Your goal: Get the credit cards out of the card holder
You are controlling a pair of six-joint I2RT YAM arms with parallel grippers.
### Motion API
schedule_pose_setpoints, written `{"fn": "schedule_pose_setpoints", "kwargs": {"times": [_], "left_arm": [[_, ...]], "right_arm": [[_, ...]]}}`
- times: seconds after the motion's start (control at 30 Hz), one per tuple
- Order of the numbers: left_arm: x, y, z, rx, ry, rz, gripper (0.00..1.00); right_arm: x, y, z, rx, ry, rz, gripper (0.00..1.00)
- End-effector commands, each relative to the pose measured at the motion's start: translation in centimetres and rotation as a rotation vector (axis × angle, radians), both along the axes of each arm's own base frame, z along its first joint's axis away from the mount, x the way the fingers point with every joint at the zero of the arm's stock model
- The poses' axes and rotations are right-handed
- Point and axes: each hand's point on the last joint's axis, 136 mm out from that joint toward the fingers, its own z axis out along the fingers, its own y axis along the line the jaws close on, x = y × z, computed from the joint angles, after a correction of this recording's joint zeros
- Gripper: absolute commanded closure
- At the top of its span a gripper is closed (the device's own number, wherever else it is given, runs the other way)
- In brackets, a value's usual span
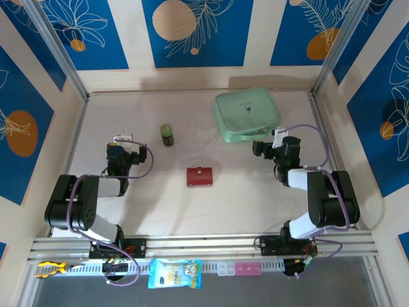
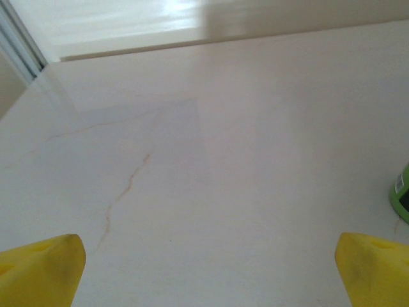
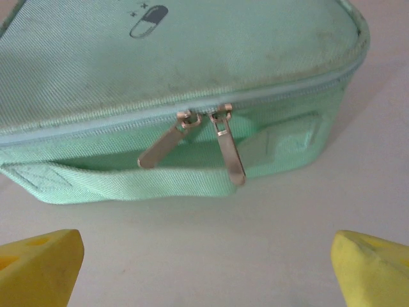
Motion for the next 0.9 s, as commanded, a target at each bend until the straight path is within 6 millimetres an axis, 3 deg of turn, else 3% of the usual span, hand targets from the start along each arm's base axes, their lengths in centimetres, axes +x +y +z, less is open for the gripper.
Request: {"fn": "schedule_pose_setpoints", "kwargs": {"times": [0.0,0.27,0.47,0.7,0.87], "left_arm": [[-0.3,0.7,1.2,-0.004,-0.019,0.048,0.0],[-0.5,0.8,3.6,-0.022,0.034,0.077,0.0],[-0.8,-1.6,5.1,-0.2,0.085,0.009,0.0],[-2.0,-4.8,5.4,-0.442,0.213,-0.035,0.0],[-3.0,-7.6,5.7,-0.488,0.299,-0.054,0.05]], "right_arm": [[0.3,0.6,1.8,-0.022,0.034,0.02,0.01],[-1.0,3.2,3.5,-0.043,0.089,0.059,0.01],[-3.2,5.3,4.8,0.019,0.158,0.062,0.02],[-5.6,8.0,6.1,0.118,0.277,0.077,0.09],[-6.5,10.9,6.9,0.237,0.424,0.132,0.17]]}}
